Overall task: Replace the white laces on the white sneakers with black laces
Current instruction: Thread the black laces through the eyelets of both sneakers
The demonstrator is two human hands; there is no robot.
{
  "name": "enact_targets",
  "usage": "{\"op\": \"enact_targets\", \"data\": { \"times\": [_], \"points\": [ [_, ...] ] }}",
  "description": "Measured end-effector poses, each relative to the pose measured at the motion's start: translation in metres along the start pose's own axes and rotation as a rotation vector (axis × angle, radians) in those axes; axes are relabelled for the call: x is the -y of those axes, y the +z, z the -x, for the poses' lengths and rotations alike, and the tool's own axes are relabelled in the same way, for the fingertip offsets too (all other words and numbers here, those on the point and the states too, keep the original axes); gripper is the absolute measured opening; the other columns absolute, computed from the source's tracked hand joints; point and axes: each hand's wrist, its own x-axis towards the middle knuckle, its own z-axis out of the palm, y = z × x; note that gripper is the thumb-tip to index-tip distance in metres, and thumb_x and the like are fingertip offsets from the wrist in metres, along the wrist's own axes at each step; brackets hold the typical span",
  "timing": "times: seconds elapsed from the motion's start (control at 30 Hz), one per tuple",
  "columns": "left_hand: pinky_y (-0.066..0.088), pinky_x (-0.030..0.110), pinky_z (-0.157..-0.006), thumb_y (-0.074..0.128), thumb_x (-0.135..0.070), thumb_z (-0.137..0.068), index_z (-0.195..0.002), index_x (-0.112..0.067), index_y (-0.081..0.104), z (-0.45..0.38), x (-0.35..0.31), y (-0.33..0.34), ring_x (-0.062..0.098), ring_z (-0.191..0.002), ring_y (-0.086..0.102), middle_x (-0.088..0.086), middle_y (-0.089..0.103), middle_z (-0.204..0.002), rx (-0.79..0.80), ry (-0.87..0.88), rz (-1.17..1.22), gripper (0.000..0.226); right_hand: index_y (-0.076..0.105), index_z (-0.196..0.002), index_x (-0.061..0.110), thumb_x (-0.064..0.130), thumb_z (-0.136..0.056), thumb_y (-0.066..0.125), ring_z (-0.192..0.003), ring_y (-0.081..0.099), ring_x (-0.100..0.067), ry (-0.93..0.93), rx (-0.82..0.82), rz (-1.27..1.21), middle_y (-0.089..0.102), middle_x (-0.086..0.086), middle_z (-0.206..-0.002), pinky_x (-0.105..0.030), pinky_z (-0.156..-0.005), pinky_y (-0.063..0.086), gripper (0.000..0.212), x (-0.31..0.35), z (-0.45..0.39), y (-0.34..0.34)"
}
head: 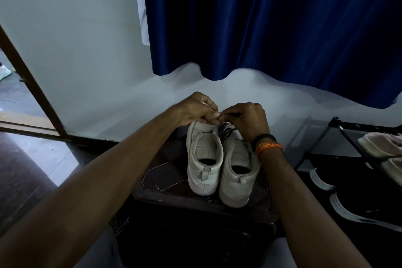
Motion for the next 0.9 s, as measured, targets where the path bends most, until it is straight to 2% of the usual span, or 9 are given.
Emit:
{"op": "enact_targets", "data": {
  "times": [0.07, 0.17, 0.23, 0.33, 0.43, 0.53, 0.67, 0.77, 0.9],
  "points": [
    [0.061, 0.037, -0.087, 0.072, 0.004, -0.087, -0.104, -0.001, 0.059, 0.0, 0.001, -0.002, 0.025, -0.08, 0.075, 0.023, 0.074, -0.094, 0.001, 0.006, -0.015, 0.022, 0.082, -0.093, 0.023, 0.018, -0.09, 0.073, -0.084, 0.068, -0.012, 0.026, 0.009, -0.004, 0.078, 0.005, -0.093, -0.017, -0.074, 0.047, 0.011, -0.002, -0.001, 0.001],
    [0.062, 0.03, -0.074, 0.075, 0.004, -0.085, -0.101, -0.003, 0.058, 0.001, 0.002, -0.001, 0.023, -0.072, 0.074, 0.026, 0.073, -0.093, -0.048, 0.026, -0.068, 0.025, 0.081, -0.092, 0.022, 0.023, -0.089, 0.072, -0.085, 0.069, -0.012, 0.053, 0.057, -0.043, 0.078, 0.005, -0.09, -0.021, -0.076, 0.049, 0.01, -0.003, -0.001, 0.003],
    [0.061, 0.027, -0.071, 0.076, 0.004, -0.084, -0.099, -0.003, 0.058, 0.0, 0.002, 0.0, 0.022, -0.071, 0.073, 0.027, 0.072, -0.095, -0.057, 0.046, -0.094, 0.025, 0.081, -0.093, 0.023, 0.025, -0.089, 0.074, -0.083, 0.069, -0.008, 0.046, 0.081, -0.096, 0.077, 0.008, -0.087, -0.016, -0.075, 0.051, 0.008, -0.003, -0.001, 0.003],
    [0.06, 0.03, -0.078, 0.079, 0.001, -0.082, -0.098, -0.005, 0.058, 0.001, 0.002, -0.002, 0.021, -0.073, 0.072, 0.026, 0.074, -0.094, -0.053, 0.066, -0.148, 0.027, 0.081, -0.093, 0.024, 0.023, -0.089, 0.074, -0.08, 0.068, -0.003, 0.014, 0.098, -0.117, 0.077, 0.01, -0.086, -0.005, -0.07, 0.046, 0.008, -0.004, 0.0, 0.001],
    [0.059, 0.033, -0.083, 0.08, -0.002, -0.082, -0.098, -0.005, 0.059, 0.003, 0.004, -0.002, 0.023, -0.077, 0.073, 0.024, 0.075, -0.093, -0.053, 0.069, -0.169, 0.027, 0.079, -0.088, 0.022, 0.023, -0.089, 0.071, -0.077, 0.067, -0.008, -0.005, 0.121, -0.065, 0.076, 0.007, -0.083, -0.02, -0.073, 0.053, 0.008, -0.002, 0.001, 0.0],
    [0.059, 0.04, -0.09, 0.077, -0.001, -0.084, -0.097, -0.005, 0.061, 0.003, 0.008, -0.002, 0.031, -0.09, 0.074, 0.02, 0.075, -0.093, -0.058, 0.064, -0.203, 0.021, 0.079, -0.089, 0.017, 0.02, -0.088, 0.069, -0.079, 0.066, -0.015, 0.036, 0.191, -0.016, 0.076, 0.001, -0.085, -0.026, -0.072, 0.05, 0.01, -0.001, 0.0, -0.001],
    [0.058, 0.043, -0.093, 0.079, -0.011, -0.074, -0.083, -0.015, 0.075, 0.007, 0.017, -0.002, 0.02, -0.096, 0.071, 0.001, 0.075, -0.089, -0.074, 0.033, -0.518, 0.01, 0.081, -0.094, 0.015, 0.02, -0.087, 0.067, -0.088, 0.066, -0.025, 0.073, 0.306, 0.14, 0.076, -0.007, -0.093, -0.033, -0.078, 0.053, 0.016, -0.005, 0.0, 0.0],
    [0.059, 0.048, -0.089, 0.081, -0.023, -0.066, -0.077, -0.016, 0.08, 0.01, 0.025, 0.001, 0.022, -0.093, 0.071, 0.005, 0.076, -0.087, -0.035, 0.009, -0.572, 0.014, 0.081, -0.092, 0.018, 0.021, -0.085, 0.068, -0.092, 0.066, -0.026, 0.087, 0.338, 0.144, 0.076, -0.006, -0.096, -0.036, -0.082, 0.055, 0.015, -0.004, -0.001, 0.002],
    [0.059, 0.049, -0.087, 0.08, -0.017, -0.074, -0.083, -0.005, 0.078, 0.008, 0.032, 0.005, 0.031, -0.096, 0.07, 0.017, 0.074, -0.094, -0.123, 0.038, -0.572, 0.015, 0.08, -0.093, 0.019, 0.02, -0.085, 0.066, -0.095, 0.066, -0.027, 0.056, 0.366, 0.176, 0.076, -0.005, -0.099, -0.035, -0.084, 0.054, 0.016, 0.0, -0.004, 0.004]
  ]
}}
